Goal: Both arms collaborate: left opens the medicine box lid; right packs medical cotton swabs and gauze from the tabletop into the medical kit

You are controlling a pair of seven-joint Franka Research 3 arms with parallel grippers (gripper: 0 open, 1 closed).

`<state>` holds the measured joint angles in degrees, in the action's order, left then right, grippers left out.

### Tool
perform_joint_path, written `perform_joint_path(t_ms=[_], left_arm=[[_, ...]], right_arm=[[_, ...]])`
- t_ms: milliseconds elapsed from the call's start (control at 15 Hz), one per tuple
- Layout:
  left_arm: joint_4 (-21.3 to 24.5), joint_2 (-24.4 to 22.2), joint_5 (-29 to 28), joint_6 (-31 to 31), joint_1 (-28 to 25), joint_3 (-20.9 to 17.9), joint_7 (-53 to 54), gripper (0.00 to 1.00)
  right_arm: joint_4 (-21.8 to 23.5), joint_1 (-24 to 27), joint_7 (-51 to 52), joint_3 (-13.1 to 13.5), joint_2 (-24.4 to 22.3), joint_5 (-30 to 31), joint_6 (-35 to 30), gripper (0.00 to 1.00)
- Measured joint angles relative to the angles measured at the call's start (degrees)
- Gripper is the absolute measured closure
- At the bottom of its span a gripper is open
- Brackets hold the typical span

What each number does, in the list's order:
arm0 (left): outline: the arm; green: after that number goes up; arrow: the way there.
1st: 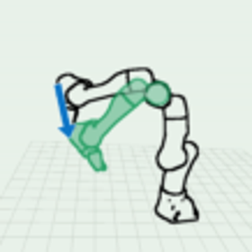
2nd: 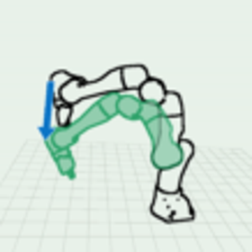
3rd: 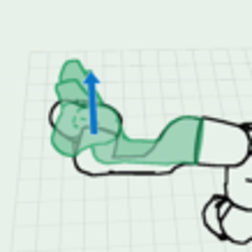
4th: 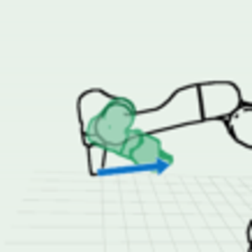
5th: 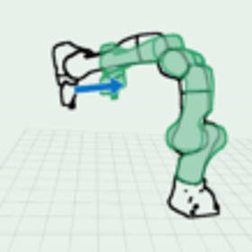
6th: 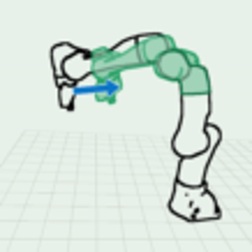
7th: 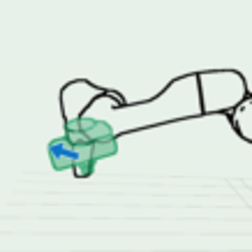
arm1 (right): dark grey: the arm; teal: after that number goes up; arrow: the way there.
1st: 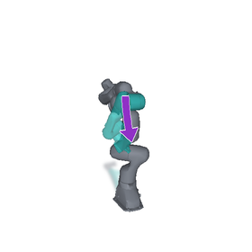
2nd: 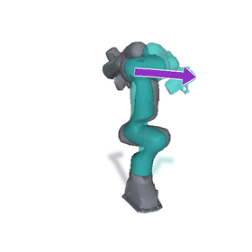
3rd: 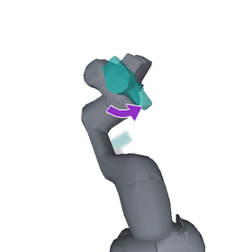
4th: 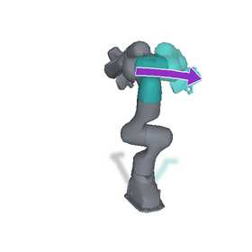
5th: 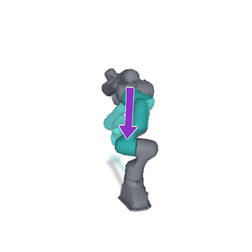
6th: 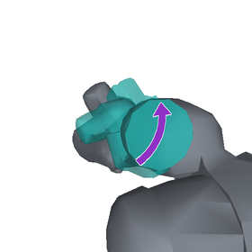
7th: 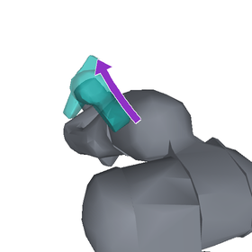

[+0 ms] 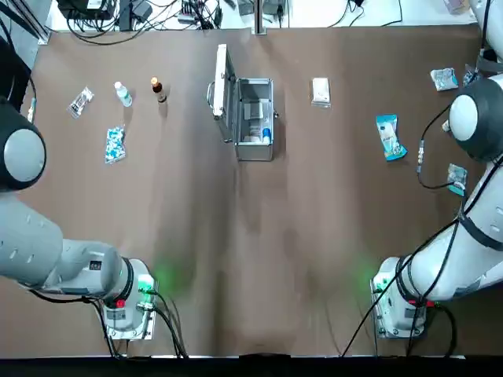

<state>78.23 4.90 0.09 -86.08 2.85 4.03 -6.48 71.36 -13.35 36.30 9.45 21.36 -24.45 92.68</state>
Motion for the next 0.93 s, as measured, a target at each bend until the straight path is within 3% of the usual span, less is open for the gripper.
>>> perform_joint_path(t_ms=[267, 733, 933], left_arm=[[0.1, 0.0, 0.0, 0.0, -0.1, -0.3, 0.0, 0.0], [0.7, 0.0, 0.0, -0.5, 0.2, -0.2, 0.0, 0.0], [0.8, 0.0, 0.0, -0.5, 0.2, -0.2, 0.0, 0.0]], right_arm=[[0.0, 0.2, -5.0, 2.8, -0.8, 0.8, -1.3, 0.02], [0.0, 0.2, -18.8, 3.1, -1.6, 7.4, -4.6, 0.02], [0.0, 0.3, -26.6, 4.9, -2.0, 9.6, -7.2, 0.02]])
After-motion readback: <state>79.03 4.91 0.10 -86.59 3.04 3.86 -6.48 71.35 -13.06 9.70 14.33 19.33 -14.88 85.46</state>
